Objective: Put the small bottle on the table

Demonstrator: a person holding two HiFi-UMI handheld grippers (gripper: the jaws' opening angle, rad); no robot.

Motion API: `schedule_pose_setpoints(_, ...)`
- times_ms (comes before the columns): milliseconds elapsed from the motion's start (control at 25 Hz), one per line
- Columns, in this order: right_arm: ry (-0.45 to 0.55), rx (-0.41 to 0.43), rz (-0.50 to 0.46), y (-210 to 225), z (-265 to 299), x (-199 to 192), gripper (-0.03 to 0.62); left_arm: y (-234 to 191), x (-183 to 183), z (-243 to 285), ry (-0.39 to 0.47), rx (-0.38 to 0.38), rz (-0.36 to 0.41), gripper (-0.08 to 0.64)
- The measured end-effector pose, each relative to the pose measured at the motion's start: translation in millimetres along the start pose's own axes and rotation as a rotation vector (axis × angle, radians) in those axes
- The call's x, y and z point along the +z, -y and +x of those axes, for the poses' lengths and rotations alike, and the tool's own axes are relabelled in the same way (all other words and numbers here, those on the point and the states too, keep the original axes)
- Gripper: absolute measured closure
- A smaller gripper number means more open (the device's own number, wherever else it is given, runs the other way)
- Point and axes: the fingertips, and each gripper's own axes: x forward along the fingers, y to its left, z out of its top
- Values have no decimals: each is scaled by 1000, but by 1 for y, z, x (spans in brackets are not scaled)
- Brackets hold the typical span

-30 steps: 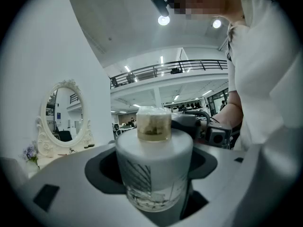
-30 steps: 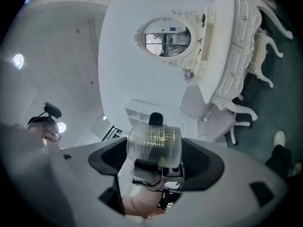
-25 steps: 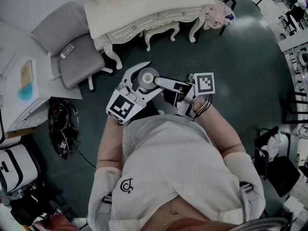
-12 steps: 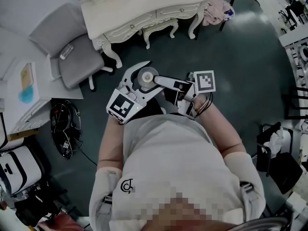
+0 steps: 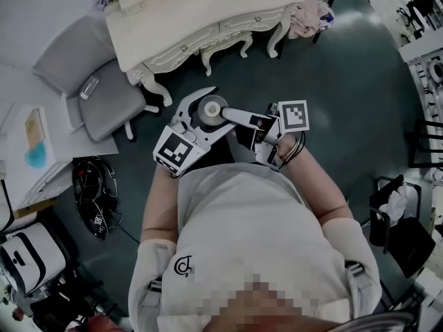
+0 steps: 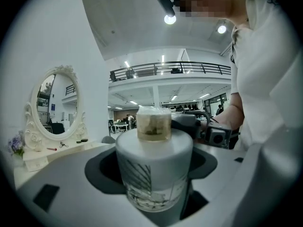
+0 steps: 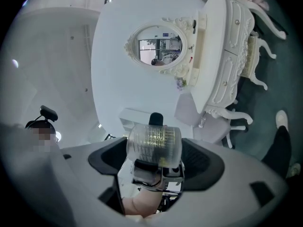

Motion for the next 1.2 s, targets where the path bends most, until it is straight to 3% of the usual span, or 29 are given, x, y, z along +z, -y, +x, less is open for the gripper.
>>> schedule_pose_setpoints(320, 46, -28, -9, 25, 38, 99, 227, -100, -1, 40, 18, -40, -3, 210)
schedule_pose_setpoints(800, 89, -40, -10, 66, 119, 273, 227, -285, -4, 101, 18, -82, 0, 210)
schedule_pose_setpoints(1200, 59, -28, 38, 94, 156, 348, 229, -370, -16, 128, -18, -38, -12, 210)
